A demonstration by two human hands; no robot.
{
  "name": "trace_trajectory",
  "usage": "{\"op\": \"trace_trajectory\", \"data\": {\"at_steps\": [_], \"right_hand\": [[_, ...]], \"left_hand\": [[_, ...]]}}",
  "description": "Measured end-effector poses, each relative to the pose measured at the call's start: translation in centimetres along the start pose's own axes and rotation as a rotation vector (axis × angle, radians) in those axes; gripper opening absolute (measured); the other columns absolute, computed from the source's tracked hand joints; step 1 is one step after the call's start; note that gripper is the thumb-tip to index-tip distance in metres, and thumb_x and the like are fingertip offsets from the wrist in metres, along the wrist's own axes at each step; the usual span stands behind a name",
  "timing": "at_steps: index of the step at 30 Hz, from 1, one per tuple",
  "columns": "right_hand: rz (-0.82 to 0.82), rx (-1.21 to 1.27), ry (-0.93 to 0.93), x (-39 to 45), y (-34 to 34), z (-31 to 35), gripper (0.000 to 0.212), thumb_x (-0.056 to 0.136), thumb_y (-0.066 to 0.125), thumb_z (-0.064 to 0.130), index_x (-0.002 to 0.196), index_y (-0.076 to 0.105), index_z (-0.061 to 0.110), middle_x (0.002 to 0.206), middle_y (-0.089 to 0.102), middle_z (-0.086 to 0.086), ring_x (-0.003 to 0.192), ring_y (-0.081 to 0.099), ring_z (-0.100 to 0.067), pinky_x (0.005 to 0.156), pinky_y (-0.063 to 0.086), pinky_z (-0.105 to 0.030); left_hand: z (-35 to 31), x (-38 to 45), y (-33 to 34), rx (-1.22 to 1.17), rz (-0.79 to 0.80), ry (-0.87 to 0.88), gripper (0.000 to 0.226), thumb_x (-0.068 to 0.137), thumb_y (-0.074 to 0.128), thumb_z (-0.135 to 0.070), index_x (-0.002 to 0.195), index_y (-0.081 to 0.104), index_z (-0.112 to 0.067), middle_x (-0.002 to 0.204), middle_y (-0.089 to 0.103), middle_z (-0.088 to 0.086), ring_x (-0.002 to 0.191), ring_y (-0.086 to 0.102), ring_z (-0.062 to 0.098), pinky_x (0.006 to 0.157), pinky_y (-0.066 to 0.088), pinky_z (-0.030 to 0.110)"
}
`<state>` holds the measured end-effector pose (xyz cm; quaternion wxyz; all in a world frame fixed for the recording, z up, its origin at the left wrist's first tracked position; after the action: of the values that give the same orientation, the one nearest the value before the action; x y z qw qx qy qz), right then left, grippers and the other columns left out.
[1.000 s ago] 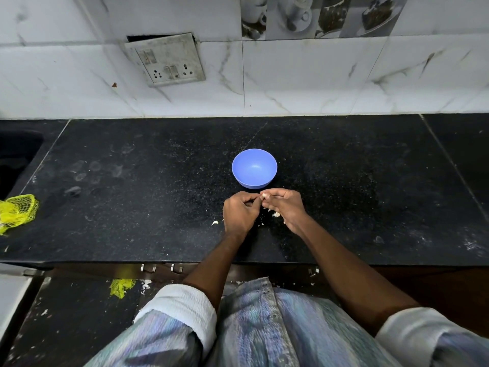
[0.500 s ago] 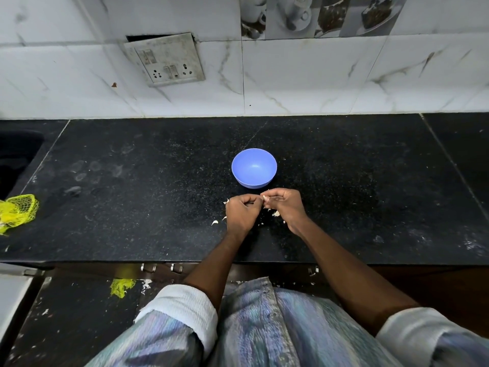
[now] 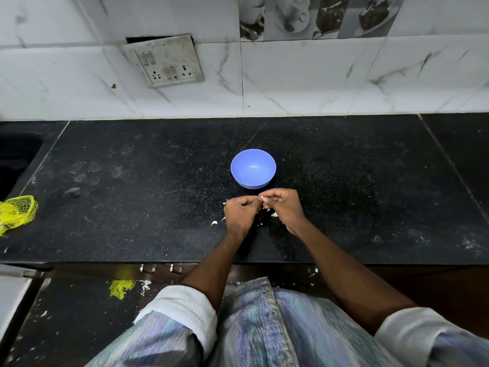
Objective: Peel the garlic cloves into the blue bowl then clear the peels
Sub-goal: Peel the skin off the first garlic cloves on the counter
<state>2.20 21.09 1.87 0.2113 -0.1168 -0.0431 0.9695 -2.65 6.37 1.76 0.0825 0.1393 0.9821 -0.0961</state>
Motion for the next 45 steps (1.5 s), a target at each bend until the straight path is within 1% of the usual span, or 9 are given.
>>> {"op": "trace_trajectory", "data": {"at_steps": [4, 8, 10, 16, 23, 29, 37, 41, 45], "right_hand": [[-0.015, -0.013, 0.003, -0.2, -0.1, 0.2, 0.019, 0.090, 0.071, -0.006, 0.099, 0.080, 0.008, 0.087, 0.080, -0.005, 0.080, 0.075, -0.017, 0.077, 0.061, -0.029], [0.002, -0.021, -0.004, -0.4, -0.1, 0.4, 0.022, 0.089, 0.071, -0.007, 0.096, 0.080, 0.012, 0.087, 0.080, -0.004, 0.079, 0.074, -0.017, 0.076, 0.061, -0.027], [0.005, -0.033, -0.004, -0.5, -0.1, 0.5, 0.023, 0.090, 0.070, -0.007, 0.097, 0.080, 0.012, 0.087, 0.080, -0.004, 0.080, 0.074, -0.017, 0.075, 0.061, -0.027], [-0.020, -0.084, -0.027, -0.6, -0.2, 1.0, 0.019, 0.090, 0.070, -0.006, 0.096, 0.079, 0.010, 0.082, 0.079, -0.001, 0.070, 0.071, -0.006, 0.069, 0.056, -0.022], [-0.012, -0.060, -0.001, -0.6, -0.4, 1.0, 0.018, 0.090, 0.072, -0.004, 0.098, 0.080, 0.011, 0.086, 0.079, -0.003, 0.077, 0.075, -0.013, 0.071, 0.058, -0.024], [-0.006, 0.005, 0.053, -0.8, -0.5, 0.8, 0.016, 0.090, 0.072, -0.004, 0.099, 0.079, 0.008, 0.087, 0.080, -0.005, 0.074, 0.071, -0.014, 0.073, 0.060, -0.025], [0.025, 0.030, 0.092, -1.0, -0.1, 0.7, 0.019, 0.093, 0.068, -0.003, 0.097, 0.079, 0.012, 0.089, 0.079, -0.008, 0.076, 0.072, -0.015, 0.074, 0.061, -0.025], [0.043, 0.168, 0.165, -1.1, -0.1, 0.5, 0.018, 0.096, 0.067, -0.001, 0.108, 0.077, 0.008, 0.091, 0.078, -0.012, 0.074, 0.068, -0.012, 0.072, 0.058, -0.023], [0.071, 0.322, 0.229, -0.9, 0.2, 0.1, 0.022, 0.098, 0.061, -0.003, 0.111, 0.075, 0.009, 0.090, 0.077, -0.010, 0.079, 0.067, -0.012, 0.076, 0.056, -0.024]], "left_hand": [[0.0, -0.1, 0.1, -0.015, 0.010, -0.006, 0.008, 0.089, 0.077, -0.012, 0.086, 0.084, -0.011, 0.075, 0.079, 0.003, 0.067, 0.071, 0.015, 0.073, 0.062, 0.040], [-0.2, -0.4, -0.1, -0.036, -0.011, -0.020, 0.008, 0.088, 0.078, -0.009, 0.083, 0.084, -0.008, 0.072, 0.078, 0.005, 0.063, 0.068, 0.011, 0.064, 0.057, 0.029], [-0.2, -0.4, -0.1, -0.042, -0.016, -0.029, 0.008, 0.087, 0.077, -0.008, 0.082, 0.083, -0.007, 0.071, 0.077, 0.006, 0.062, 0.067, 0.010, 0.063, 0.055, 0.028], [-0.1, -0.1, 0.0, -0.066, -0.021, -0.071, 0.011, 0.089, 0.077, -0.013, 0.080, 0.083, -0.009, 0.073, 0.078, 0.008, 0.067, 0.071, 0.016, 0.076, 0.063, 0.042], [0.1, 0.0, 0.2, -0.079, 0.000, -0.077, 0.010, 0.090, 0.076, -0.009, 0.084, 0.084, -0.010, 0.076, 0.079, 0.010, 0.069, 0.071, 0.019, 0.080, 0.063, 0.048], [-0.3, -0.2, 0.1, -0.059, 0.005, -0.043, 0.007, 0.089, 0.077, -0.009, 0.087, 0.084, -0.008, 0.076, 0.079, 0.007, 0.068, 0.072, 0.015, 0.075, 0.063, 0.040], [-0.3, -0.3, -0.1, 0.039, -0.026, 0.010, 0.014, 0.084, 0.082, -0.020, 0.072, 0.082, -0.015, 0.064, 0.075, 0.000, 0.058, 0.061, 0.008, 0.059, 0.052, 0.031], [-0.1, -0.1, 0.1, -0.015, -0.014, -0.029, 0.013, 0.088, 0.079, -0.017, 0.076, 0.082, -0.014, 0.066, 0.075, -0.001, 0.058, 0.062, 0.006, 0.060, 0.052, 0.027], [0.1, 0.1, 0.3, -0.096, 0.016, -0.050, 0.014, 0.094, 0.070, -0.012, 0.087, 0.082, -0.012, 0.075, 0.077, 0.007, 0.066, 0.066, 0.011, 0.068, 0.055, 0.030]]}}
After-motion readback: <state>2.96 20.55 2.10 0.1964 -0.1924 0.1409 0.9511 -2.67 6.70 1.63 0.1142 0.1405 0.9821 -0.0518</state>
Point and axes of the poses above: each hand's wrist, its own x-axis towards the middle knuckle, its own y-axis out of the palm, z = x × y, the point moved 5 cm from there along x, towards the middle knuckle
